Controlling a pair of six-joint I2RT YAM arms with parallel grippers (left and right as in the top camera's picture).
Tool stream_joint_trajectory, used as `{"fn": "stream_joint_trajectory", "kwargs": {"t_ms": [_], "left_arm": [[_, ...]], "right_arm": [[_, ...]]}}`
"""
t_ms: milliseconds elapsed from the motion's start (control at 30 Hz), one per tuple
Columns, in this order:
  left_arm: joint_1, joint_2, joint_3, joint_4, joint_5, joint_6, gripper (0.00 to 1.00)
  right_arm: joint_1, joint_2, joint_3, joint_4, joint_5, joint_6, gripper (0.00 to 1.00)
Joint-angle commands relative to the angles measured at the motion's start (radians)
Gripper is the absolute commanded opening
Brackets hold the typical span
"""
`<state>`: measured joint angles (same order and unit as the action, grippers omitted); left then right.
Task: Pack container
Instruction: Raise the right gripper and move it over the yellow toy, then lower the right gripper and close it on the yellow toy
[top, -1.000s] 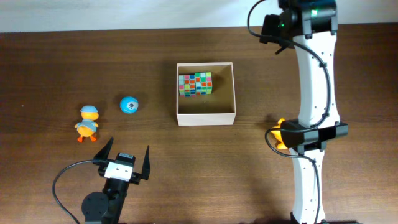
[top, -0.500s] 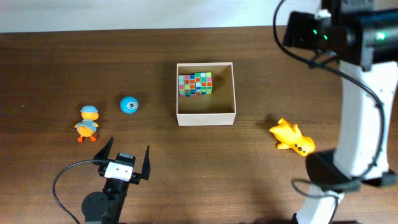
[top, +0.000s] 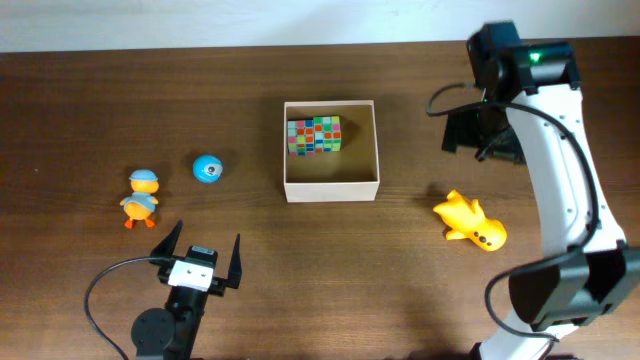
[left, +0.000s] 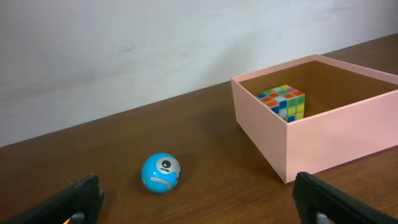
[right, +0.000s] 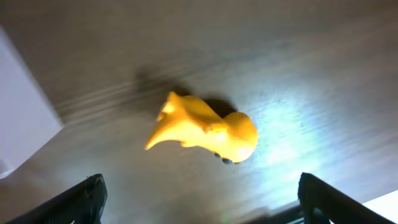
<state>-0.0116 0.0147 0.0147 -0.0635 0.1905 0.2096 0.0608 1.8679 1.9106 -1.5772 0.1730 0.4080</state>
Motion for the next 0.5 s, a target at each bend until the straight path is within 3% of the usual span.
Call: {"fn": "stream_joint_trajectory", "kwargs": {"t_ms": [0, 167, 467], "left_arm": [[0.006, -0.010, -0.006, -0.001, -0.003, 0.013, 0.99], [0.006, -0.010, -0.006, -0.001, -0.003, 0.013, 0.99], [0.006, -0.010, -0.006, -0.001, -0.003, 0.013, 0.99]], "right_arm": [[-0.055, -0.019, -0.136, 0.058, -0.067, 0.042, 0.91], [-0.087, -0.019, -0.312, 0.162, -0.121, 0.008, 0.91], [-0.091, -0.019, -0.562, 0.384, -0.179, -0.011, 0.81]]}}
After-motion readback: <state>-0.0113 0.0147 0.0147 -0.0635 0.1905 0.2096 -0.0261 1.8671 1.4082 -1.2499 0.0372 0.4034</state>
